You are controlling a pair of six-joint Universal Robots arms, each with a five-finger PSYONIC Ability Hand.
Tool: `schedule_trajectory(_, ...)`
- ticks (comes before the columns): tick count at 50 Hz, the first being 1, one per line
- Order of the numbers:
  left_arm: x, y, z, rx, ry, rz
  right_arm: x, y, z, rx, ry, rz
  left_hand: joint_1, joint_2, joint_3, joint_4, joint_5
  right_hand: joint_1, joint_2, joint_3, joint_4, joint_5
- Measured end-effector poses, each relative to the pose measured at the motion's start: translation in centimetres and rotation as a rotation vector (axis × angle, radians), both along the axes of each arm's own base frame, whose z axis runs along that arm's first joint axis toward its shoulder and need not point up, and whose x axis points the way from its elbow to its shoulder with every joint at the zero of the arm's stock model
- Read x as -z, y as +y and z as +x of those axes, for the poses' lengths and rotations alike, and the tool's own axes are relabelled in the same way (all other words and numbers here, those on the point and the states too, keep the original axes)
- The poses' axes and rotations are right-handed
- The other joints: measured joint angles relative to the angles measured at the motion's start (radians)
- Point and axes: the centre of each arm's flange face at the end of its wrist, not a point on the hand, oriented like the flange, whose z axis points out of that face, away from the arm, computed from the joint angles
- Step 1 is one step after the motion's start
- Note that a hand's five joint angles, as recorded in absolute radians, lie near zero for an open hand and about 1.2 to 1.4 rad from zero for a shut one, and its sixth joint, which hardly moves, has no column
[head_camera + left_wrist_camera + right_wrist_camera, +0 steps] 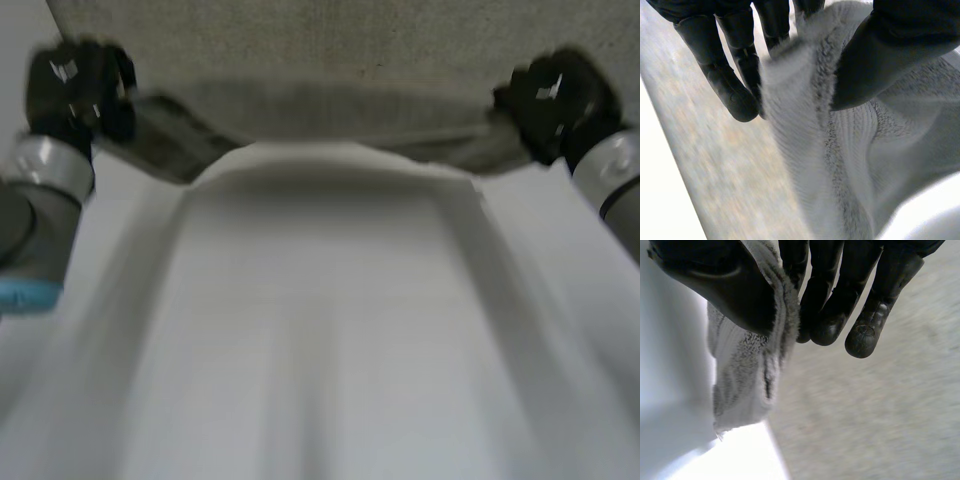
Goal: Fold the towel.
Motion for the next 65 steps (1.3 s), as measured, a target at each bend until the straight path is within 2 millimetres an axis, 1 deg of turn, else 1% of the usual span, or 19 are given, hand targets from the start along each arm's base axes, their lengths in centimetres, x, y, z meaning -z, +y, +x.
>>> schedule_trajectory(4,4.3,1.1,0.5,0.029,-0.029,0.055,3.7,0.9,-0.1,-0.025,0.027,0.108,0.0,0.0,0.0,0.0,0.0,0.0,0.0,0.0,0.0,0.0)
schedule_trajectory(6,7.0,2.0,0.8,0.051,-0.047,0.09,6.2,1.6,-0.2,-0.045,0.046,0.183,0.0,0.0,0.0,0.0,0.0,0.0,0.0,0.0,0.0,0.0)
schedule_trajectory(11,10.6,3.8,1.6,0.077,-0.071,0.162,9.7,2.8,-0.9,-0.066,0.079,0.285,0.0,0.0,0.001,0.0,0.0,0.0,0.0,0.0,0.0,0.0)
schedule_trajectory(14,11.6,5.0,2.3,0.081,-0.079,0.199,10.4,3.4,-1.6,-0.058,0.098,0.309,0.0,0.0,0.001,0.0,0.0,0.0,0.0,0.0,0.0,0.0)
schedule_trajectory(17,11.4,5.9,2.8,0.08,-0.081,0.21,9.6,4.0,-2.3,-0.04,0.109,0.298,0.0,0.0,0.001,0.0,0.0,0.0,0.0,0.0,0.0,0.0)
schedule_trajectory(21,9.6,7.3,3.8,0.071,-0.078,0.2,7.1,5.1,-3.8,0.002,0.113,0.268,0.0,0.0,0.001,0.0,0.0,0.0,0.0,0.0,0.0,0.0)
schedule_trajectory(22,8.7,7.7,4.2,0.064,-0.077,0.189,5.9,5.5,-4.5,0.022,0.111,0.257,0.0,0.0,0.001,0.0,0.0,0.0,0.0,0.0,0.0,0.0)
schedule_trajectory(28,5.5,9.2,5.9,0.046,-0.078,0.155,2.3,7.0,-6.6,0.061,0.093,0.231,0.0,0.0,0.001,0.0,0.0,0.0,0.0,0.0,0.0,0.0)
schedule_trajectory(31,4.7,9.5,6.4,0.057,-0.085,0.156,1.2,7.1,-7.2,0.058,0.085,0.218,0.0,0.0,0.001,0.0,0.0,0.0,0.0,0.0,0.0,0.0)
schedule_trajectory(35,4.8,9.5,6.6,0.081,-0.091,0.175,0.7,6.9,-7.6,0.048,0.079,0.21,0.0,0.0,0.001,0.0,0.0,0.0,0.0,0.0,0.0,0.0)
schedule_trajectory(42,7.3,7.1,6.2,0.119,-0.093,0.254,2.8,4.1,-7.2,0.015,0.099,0.257,0.0,0.0,0.001,0.0,0.0,0.0,0.0,0.0,0.0,0.0)
schedule_trajectory(48,9.8,3.4,5.1,0.154,-0.094,0.299,6.2,0.2,-5.4,0.0,0.168,0.308,0.0,0.0,0.001,0.0,0.0,0.0,0.004,0.0,0.0,0.0)
schedule_trajectory(52,11.6,0.2,4.0,0.153,-0.094,0.32,8.6,-2.4,-3.7,0.022,0.215,0.328,0.0,0.0,0.001,0.0,0.0,0.0,0.004,0.0,0.0,0.0)
schedule_trajectory(59,14.1,-4.0,2.6,0.129,-0.094,0.338,11.6,-5.6,-1.9,0.051,0.245,0.332,0.0,0.0,0.001,0.0,0.0,0.0,0.004,0.0,0.0,0.0)
schedule_trajectory(61,14.6,-4.7,2.4,0.128,-0.095,0.345,12.3,-6.2,-1.6,0.053,0.246,0.329,-0.03,-0.058,-0.08,-0.061,-0.037,-0.175,-0.159,-0.157,-0.163,-0.171)
schedule_trajectory(62,15.0,-5.2,2.1,0.129,-0.095,0.353,12.8,-6.6,-1.3,0.053,0.245,0.327,-0.182,-0.202,-0.237,-0.222,-0.183,-0.402,-0.412,-0.399,-0.405,-0.401)
schedule_trajectory(63,15.2,-5.3,2.0,0.131,-0.095,0.358,12.9,-6.7,-1.2,0.053,0.245,0.325,-0.265,-0.304,-0.318,-0.308,-0.264,-0.508,-0.519,-0.503,-0.508,-0.53)
schedule_trajectory(64,15.5,-5.5,1.9,0.133,-0.096,0.367,13.2,-7.0,-0.9,0.055,0.242,0.32,-0.459,-0.493,-0.526,-0.527,-0.472,-0.709,-0.725,-0.701,-0.705,-0.744)
schedule_trajectory(65,15.6,-5.6,1.8,0.135,-0.096,0.373,13.3,-7.2,-0.8,0.056,0.239,0.317,-0.59,-0.62,-0.655,-0.638,-0.578,-0.825,-0.844,-0.816,-0.801,-0.85)
